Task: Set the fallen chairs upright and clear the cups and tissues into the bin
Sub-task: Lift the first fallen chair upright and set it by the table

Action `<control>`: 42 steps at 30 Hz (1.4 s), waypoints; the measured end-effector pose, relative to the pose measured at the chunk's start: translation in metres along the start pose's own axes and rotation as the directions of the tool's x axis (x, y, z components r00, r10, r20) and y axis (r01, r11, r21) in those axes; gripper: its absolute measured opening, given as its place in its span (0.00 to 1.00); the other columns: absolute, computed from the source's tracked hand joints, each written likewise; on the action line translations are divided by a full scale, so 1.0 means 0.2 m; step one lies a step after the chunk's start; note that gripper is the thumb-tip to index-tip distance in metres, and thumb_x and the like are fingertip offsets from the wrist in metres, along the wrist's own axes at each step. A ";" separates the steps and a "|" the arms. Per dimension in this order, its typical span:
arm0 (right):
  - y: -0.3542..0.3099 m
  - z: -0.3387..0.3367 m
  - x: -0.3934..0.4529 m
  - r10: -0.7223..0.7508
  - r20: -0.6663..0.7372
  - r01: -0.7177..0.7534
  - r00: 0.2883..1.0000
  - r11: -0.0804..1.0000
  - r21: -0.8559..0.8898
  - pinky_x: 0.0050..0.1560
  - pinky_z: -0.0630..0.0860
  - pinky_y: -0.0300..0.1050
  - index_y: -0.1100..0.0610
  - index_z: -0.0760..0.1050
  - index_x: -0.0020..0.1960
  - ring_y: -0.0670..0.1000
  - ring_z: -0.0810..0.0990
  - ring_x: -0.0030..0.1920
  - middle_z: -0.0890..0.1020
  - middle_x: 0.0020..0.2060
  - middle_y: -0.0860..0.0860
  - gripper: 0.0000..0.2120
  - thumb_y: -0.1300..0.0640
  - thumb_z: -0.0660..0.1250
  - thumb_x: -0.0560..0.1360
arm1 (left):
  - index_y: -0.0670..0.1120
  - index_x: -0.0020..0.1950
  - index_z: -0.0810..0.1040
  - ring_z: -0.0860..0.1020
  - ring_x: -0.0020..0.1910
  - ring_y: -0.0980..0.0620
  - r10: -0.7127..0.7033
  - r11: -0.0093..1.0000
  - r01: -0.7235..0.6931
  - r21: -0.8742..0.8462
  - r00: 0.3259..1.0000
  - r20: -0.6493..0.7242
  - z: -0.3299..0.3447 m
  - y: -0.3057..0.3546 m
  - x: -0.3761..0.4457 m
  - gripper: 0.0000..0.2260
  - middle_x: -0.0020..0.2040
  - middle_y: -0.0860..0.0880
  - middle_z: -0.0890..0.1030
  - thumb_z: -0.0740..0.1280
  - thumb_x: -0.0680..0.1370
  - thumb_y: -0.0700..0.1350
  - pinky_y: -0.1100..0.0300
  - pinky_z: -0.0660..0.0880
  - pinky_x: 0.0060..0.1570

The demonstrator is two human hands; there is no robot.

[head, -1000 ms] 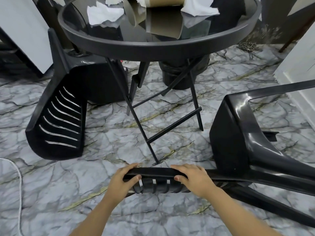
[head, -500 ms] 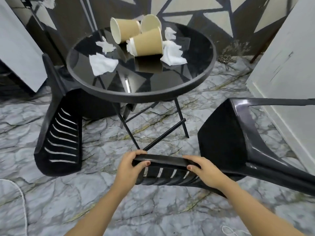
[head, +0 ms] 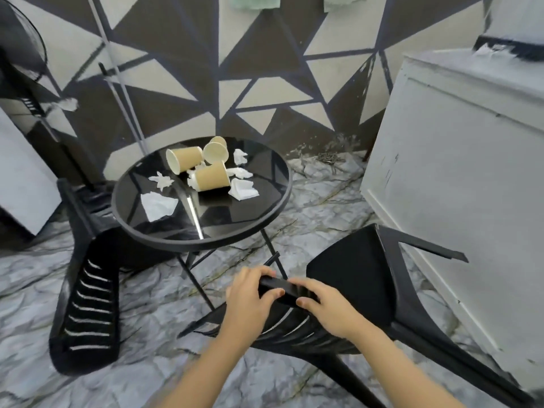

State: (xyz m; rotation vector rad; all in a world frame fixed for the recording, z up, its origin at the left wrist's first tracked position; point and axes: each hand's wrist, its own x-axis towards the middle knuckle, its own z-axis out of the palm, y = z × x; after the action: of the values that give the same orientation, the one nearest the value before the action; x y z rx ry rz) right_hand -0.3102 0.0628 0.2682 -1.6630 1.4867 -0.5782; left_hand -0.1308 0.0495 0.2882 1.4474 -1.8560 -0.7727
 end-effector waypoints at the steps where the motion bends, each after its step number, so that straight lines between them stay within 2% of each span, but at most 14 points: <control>1: 0.00 -0.05 -0.04 0.003 -0.021 -0.003 1.000 1.000 0.012 0.47 0.69 0.30 0.44 0.69 0.64 0.39 0.74 0.49 0.77 0.53 0.44 0.17 0.58 0.61 0.77 | 0.64 0.46 0.67 0.72 0.52 0.56 0.011 1.000 -0.011 -0.002 1.000 0.006 0.02 0.06 -0.01 0.15 0.48 0.58 0.73 0.71 0.72 0.46 0.48 0.69 0.60; 5: 0.05 -0.25 -0.21 0.022 -0.066 -0.021 0.998 1.000 0.020 0.46 0.69 0.26 0.46 0.71 0.63 0.36 0.75 0.46 0.78 0.48 0.41 0.17 0.60 0.61 0.77 | 0.57 0.65 0.65 0.71 0.59 0.59 0.038 0.997 -0.028 -0.076 0.989 0.144 0.06 0.25 -0.07 0.19 0.59 0.56 0.74 0.65 0.76 0.48 0.59 0.67 0.62; 8: 0.10 -0.40 -0.34 0.025 -0.081 -0.024 0.996 1.000 0.006 0.48 0.69 0.25 0.42 0.71 0.62 0.36 0.76 0.51 0.79 0.53 0.43 0.17 0.60 0.61 0.77 | 0.65 0.65 0.62 0.71 0.61 0.64 0.167 0.986 -0.152 -0.075 0.946 0.277 0.04 0.30 -0.15 0.19 0.62 0.63 0.73 0.62 0.78 0.49 0.65 0.68 0.60; 10: 0.13 -0.50 -0.42 0.034 -0.087 -0.035 0.996 0.999 -0.009 0.54 0.70 0.30 0.42 0.70 0.63 0.40 0.75 0.56 0.78 0.56 0.44 0.18 0.59 0.60 0.78 | 0.72 0.63 0.61 0.68 0.62 0.66 0.179 0.984 -0.174 -0.040 0.942 0.285 0.01 0.25 -0.24 0.20 0.61 0.69 0.70 0.62 0.77 0.52 0.69 0.68 0.59; 13: 0.19 -0.62 -0.54 0.038 -0.106 -0.040 0.994 0.999 -0.014 0.63 0.71 0.46 0.40 0.70 0.63 0.43 0.75 0.59 0.78 0.58 0.43 0.17 0.57 0.61 0.77 | 0.75 0.64 0.57 0.63 0.65 0.70 0.182 0.982 -0.190 0.004 0.944 0.275 0.03 0.23 -0.35 0.20 0.65 0.75 0.63 0.59 0.77 0.58 0.76 0.60 0.61; 15: 0.18 -0.66 -0.60 0.031 -0.138 -0.033 0.990 0.999 -0.009 0.63 0.71 0.49 0.39 0.70 0.62 0.45 0.76 0.59 0.78 0.57 0.43 0.17 0.55 0.63 0.76 | 0.75 0.64 0.57 0.64 0.64 0.70 0.189 0.980 -0.197 0.010 0.952 0.241 0.08 0.29 -0.37 0.19 0.64 0.74 0.65 0.55 0.74 0.66 0.74 0.59 0.61; 17: 0.13 -0.69 -0.63 0.007 -0.203 -0.004 0.979 1.000 0.014 0.61 0.69 0.43 0.39 0.69 0.62 0.45 0.73 0.60 0.76 0.58 0.42 0.18 0.54 0.65 0.75 | 0.74 0.65 0.57 0.65 0.64 0.67 0.204 0.977 -0.213 0.022 0.957 0.207 0.15 0.38 -0.37 0.21 0.63 0.71 0.67 0.52 0.72 0.70 0.65 0.59 0.64; 19: 0.07 -0.70 -0.65 -0.032 -0.253 0.041 0.967 0.999 0.028 0.60 0.64 0.39 0.42 0.68 0.65 0.42 0.68 0.62 0.72 0.60 0.39 0.21 0.52 0.67 0.74 | 0.73 0.66 0.56 0.64 0.65 0.66 0.222 0.972 -0.233 0.028 0.950 0.218 0.22 0.46 -0.37 0.23 0.64 0.70 0.67 0.53 0.72 0.70 0.54 0.59 0.67; 22: 0.01 -0.74 -0.69 -0.071 -0.343 0.074 0.937 0.997 -0.007 0.61 0.63 0.39 0.44 0.67 0.65 0.40 0.66 0.62 0.71 0.60 0.40 0.26 0.47 0.71 0.69 | 0.72 0.67 0.55 0.60 0.65 0.67 0.252 0.964 -0.265 0.009 0.927 0.277 0.28 0.58 -0.37 0.23 0.65 0.70 0.65 0.56 0.73 0.66 0.51 0.57 0.70; 26: 0.03 -0.83 -0.78 -0.053 -0.484 0.059 0.873 0.998 -0.003 0.54 0.66 0.39 0.44 0.71 0.55 0.43 0.71 0.56 0.75 0.53 0.42 0.22 0.46 0.75 0.64 | 0.66 0.70 0.55 0.60 0.67 0.63 0.312 0.943 -0.333 -0.001 0.884 0.348 0.36 0.76 -0.37 0.25 0.69 0.63 0.65 0.60 0.75 0.61 0.53 0.57 0.71; 29: 0.07 -0.93 -0.87 -0.006 -0.497 0.023 0.868 0.999 0.027 0.47 0.67 0.34 0.47 0.72 0.50 0.40 0.72 0.52 0.75 0.49 0.40 0.19 0.48 0.76 0.63 | 0.61 0.68 0.64 0.68 0.63 0.65 0.338 0.940 -0.335 -0.061 0.900 0.276 0.40 0.81 -0.37 0.22 0.65 0.62 0.71 0.61 0.75 0.60 0.57 0.68 0.65; 32: 0.13 -1.02 -0.93 0.016 -0.506 0.017 0.862 0.998 0.060 0.44 0.68 0.36 0.48 0.71 0.46 0.40 0.73 0.50 0.75 0.46 0.42 0.17 0.50 0.76 0.64 | 0.68 0.66 0.65 0.68 0.63 0.68 0.341 0.940 -0.338 -0.056 0.908 0.244 0.39 0.73 -0.40 0.19 0.62 0.69 0.72 0.56 0.74 0.65 0.67 0.65 0.64; 35: 0.20 -1.09 -0.97 0.045 -0.521 0.004 0.852 0.996 0.093 0.49 0.71 0.46 0.46 0.70 0.45 0.47 0.75 0.52 0.76 0.48 0.44 0.19 0.47 0.77 0.62 | 0.72 0.64 0.63 0.63 0.64 0.73 0.321 0.945 -0.324 -0.033 0.909 0.267 0.35 0.66 -0.42 0.19 0.63 0.78 0.63 0.52 0.73 0.68 0.79 0.57 0.61; 42: 0.25 -1.16 -0.98 0.084 -0.541 -0.002 0.836 0.989 0.151 0.51 0.76 0.53 0.45 0.70 0.43 0.52 0.78 0.49 0.78 0.48 0.50 0.25 0.38 0.73 0.52 | 0.65 0.61 0.72 0.70 0.60 0.68 0.174 0.984 -0.179 -0.011 0.933 0.314 0.34 0.45 -0.29 0.23 0.59 0.66 0.75 0.53 0.71 0.72 0.67 0.67 0.59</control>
State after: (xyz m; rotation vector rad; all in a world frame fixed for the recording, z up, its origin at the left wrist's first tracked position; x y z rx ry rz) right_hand -0.5600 0.1916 0.3928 -1.4046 1.8223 -1.1852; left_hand -0.2263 0.1287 0.3083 1.1981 -2.2021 -0.9419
